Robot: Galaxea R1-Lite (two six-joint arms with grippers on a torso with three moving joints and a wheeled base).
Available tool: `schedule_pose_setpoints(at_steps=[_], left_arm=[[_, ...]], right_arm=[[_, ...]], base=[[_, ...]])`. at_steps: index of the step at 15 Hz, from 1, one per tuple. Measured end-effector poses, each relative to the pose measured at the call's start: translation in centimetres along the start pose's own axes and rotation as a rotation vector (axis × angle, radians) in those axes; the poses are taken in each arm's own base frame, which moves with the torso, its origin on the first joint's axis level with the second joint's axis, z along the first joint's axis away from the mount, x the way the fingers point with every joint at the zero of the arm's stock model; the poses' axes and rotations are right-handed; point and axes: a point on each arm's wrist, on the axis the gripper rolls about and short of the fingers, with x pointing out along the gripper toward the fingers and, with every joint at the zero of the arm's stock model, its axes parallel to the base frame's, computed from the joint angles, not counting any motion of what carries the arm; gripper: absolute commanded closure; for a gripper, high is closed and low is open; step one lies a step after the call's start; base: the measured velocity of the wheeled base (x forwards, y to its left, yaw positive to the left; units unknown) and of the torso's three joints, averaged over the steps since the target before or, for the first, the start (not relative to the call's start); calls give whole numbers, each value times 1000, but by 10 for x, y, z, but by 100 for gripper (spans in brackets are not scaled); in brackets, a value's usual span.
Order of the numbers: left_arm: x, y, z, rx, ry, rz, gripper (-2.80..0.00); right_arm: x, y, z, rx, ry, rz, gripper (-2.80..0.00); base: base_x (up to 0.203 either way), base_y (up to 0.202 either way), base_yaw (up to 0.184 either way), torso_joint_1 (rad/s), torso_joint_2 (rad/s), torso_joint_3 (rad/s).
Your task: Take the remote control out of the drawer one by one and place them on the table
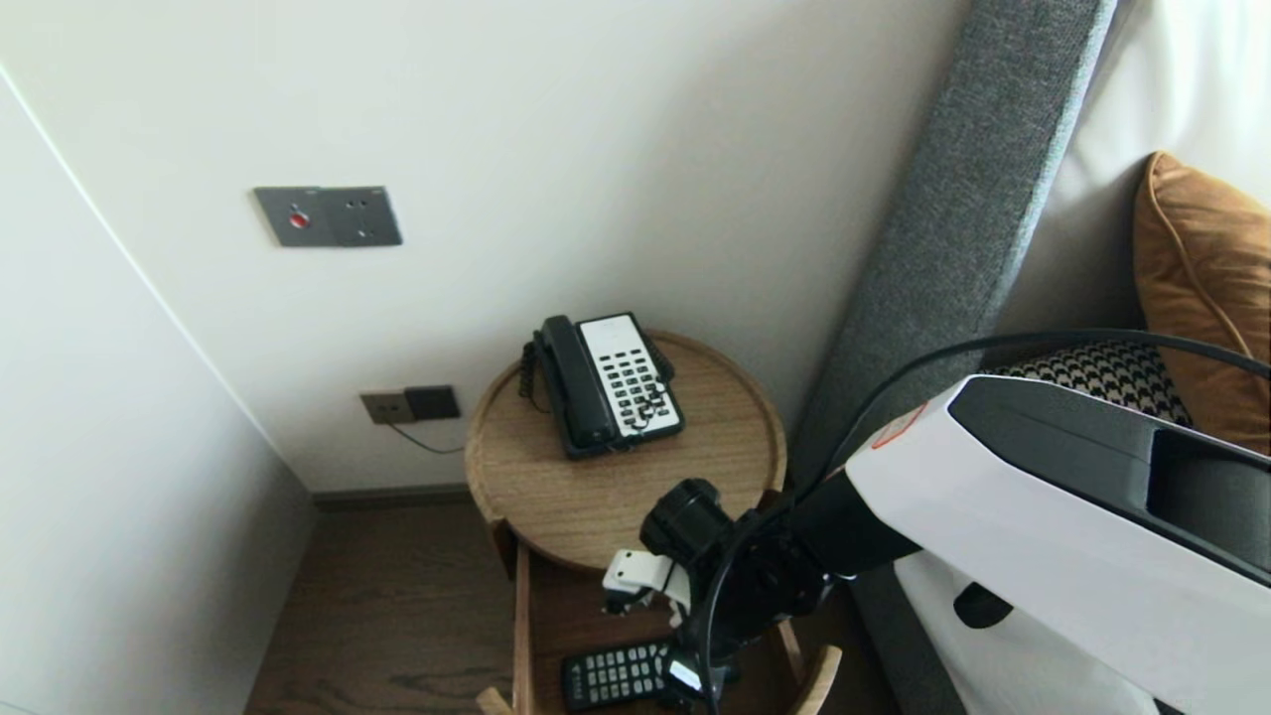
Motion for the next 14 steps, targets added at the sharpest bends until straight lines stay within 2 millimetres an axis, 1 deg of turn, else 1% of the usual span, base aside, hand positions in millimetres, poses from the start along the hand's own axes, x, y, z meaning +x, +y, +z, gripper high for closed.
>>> schedule_pose_setpoints(at_steps=[3,9,14], left_arm=[[0,0,0,0,1,0,0],[0,0,0,1,0,0,0],[0,0,0,1,0,0,0]], right_arm=[[4,-4,2,4,-3,-4,-280],[12,-7,-1,14,11,-4,-280],[13,-8,-1,14,13,-2,-280]], base=[[0,0,0,0,0,0],[0,0,0,0,0,0],[0,0,0,0,0,0]])
